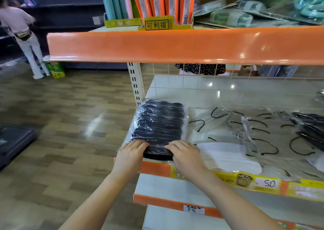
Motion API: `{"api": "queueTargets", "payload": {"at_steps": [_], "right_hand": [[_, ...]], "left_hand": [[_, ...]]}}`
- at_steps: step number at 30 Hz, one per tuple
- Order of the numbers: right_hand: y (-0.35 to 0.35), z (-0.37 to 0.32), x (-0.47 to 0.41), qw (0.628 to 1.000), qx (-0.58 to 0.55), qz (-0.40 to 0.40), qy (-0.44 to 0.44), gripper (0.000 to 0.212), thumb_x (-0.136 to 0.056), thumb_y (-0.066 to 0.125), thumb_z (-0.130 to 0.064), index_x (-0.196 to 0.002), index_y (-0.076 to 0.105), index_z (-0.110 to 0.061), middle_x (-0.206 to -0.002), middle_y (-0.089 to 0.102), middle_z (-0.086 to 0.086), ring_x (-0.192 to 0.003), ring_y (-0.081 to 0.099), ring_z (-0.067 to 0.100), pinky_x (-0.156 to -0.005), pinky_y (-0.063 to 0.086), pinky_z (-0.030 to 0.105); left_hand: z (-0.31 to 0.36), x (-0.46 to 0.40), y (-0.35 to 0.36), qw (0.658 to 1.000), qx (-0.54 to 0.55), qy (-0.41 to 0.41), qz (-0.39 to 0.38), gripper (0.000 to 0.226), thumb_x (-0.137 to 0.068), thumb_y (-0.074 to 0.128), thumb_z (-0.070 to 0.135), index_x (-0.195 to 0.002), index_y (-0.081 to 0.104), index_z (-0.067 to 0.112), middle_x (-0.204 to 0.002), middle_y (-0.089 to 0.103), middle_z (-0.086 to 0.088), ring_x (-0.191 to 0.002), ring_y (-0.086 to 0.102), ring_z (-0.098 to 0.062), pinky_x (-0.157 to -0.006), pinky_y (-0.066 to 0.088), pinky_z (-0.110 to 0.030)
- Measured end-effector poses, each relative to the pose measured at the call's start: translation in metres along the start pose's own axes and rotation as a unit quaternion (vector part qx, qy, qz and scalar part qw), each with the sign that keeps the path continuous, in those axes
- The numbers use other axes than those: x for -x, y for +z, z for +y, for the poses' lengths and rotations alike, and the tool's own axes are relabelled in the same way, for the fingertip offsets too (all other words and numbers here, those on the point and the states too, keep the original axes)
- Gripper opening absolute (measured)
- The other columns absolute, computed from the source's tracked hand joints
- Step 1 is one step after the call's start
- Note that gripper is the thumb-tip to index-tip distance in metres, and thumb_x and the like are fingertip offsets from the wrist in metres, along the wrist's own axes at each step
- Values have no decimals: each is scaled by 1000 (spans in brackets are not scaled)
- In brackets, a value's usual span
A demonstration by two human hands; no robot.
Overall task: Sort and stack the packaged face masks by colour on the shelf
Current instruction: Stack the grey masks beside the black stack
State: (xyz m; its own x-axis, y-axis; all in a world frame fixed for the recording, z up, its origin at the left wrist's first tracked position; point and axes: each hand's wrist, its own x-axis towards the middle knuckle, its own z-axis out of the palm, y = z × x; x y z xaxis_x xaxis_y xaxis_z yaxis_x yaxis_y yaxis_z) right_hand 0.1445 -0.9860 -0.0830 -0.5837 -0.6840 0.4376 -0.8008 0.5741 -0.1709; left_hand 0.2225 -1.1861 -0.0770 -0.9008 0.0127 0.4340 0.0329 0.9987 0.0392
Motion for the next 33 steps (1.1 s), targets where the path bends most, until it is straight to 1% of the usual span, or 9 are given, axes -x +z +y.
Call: {"api": "queueTargets", "payload": {"at_steps": [5,7,11,14,16,20,24,29,33], "right_hand": [[6,0,7,999,21,-16,27,37,-61,81,-21,-95,72,-31,-93,66,-18,-84,63,4,-66,47,18],[7,1,10,999,10,-4,39,20,-84,57,-31,-98,71,-29,-97,66,-17,-89,63,4,-72,49,19],[8,2,11,994,-55,-71,63,55,-95,21,-47,-119,64,-23,-123,59,-10,-117,51,9,-97,40,28],[5,2,10,990,-65,-108,70,71,-90,7,-56,-128,57,-25,-136,50,-11,-129,40,7,-106,29,25],[5,1,9,989,-61,-108,76,73,-88,6,-56,-130,57,-24,-139,48,-10,-131,38,7,-107,28,27],[6,0,9,989,-49,-113,79,72,-88,9,-56,-135,52,-22,-144,44,-7,-135,35,11,-110,27,30],[8,-1,8,989,-33,-124,71,71,-89,10,-54,-140,46,-22,-149,38,-5,-139,30,13,-113,24,32],[5,-2,10,990,-23,-121,67,67,-91,14,-52,-138,50,-20,-148,42,-2,-138,34,15,-112,26,33],[3,-3,11,991,-29,-114,65,64,-92,16,-51,-134,54,-22,-145,46,-4,-136,37,14,-111,28,32]], "left_hand": [[1,1,7,998,24,-26,-46,43,-54,73,-1,-92,74,17,-93,72,5,-83,70,-18,-62,54,-24],[-1,2,12,997,37,-39,-58,47,-51,79,-3,-93,74,17,-97,72,3,-86,70,-19,-63,56,-26],[-4,2,18,995,52,-58,-63,41,-61,59,5,-97,74,17,-109,71,-3,-97,69,-21,-73,57,-33],[-3,-1,14,985,73,-89,-129,59,-73,37,21,-126,63,21,-142,50,2,-133,44,-15,-109,34,-32],[-4,-2,13,977,88,-104,-163,67,-77,25,32,-139,49,26,-152,32,7,-143,25,-9,-116,17,-27],[-3,-3,16,974,105,-130,-150,65,-85,21,55,-136,52,28,-151,35,7,-142,25,-9,-116,18,-28],[0,-3,19,976,113,-128,-137,46,-93,54,38,-135,52,21,-151,37,0,-141,30,-17,-115,21,-33],[1,-6,18,976,113,-130,-135,47,-91,57,28,-136,50,20,-150,37,1,-140,30,-18,-113,24,-34],[6,-6,18,983,82,-115,-121,42,-79,65,16,-121,62,17,-131,56,-1,-124,50,-25,-98,40,-40]]}}
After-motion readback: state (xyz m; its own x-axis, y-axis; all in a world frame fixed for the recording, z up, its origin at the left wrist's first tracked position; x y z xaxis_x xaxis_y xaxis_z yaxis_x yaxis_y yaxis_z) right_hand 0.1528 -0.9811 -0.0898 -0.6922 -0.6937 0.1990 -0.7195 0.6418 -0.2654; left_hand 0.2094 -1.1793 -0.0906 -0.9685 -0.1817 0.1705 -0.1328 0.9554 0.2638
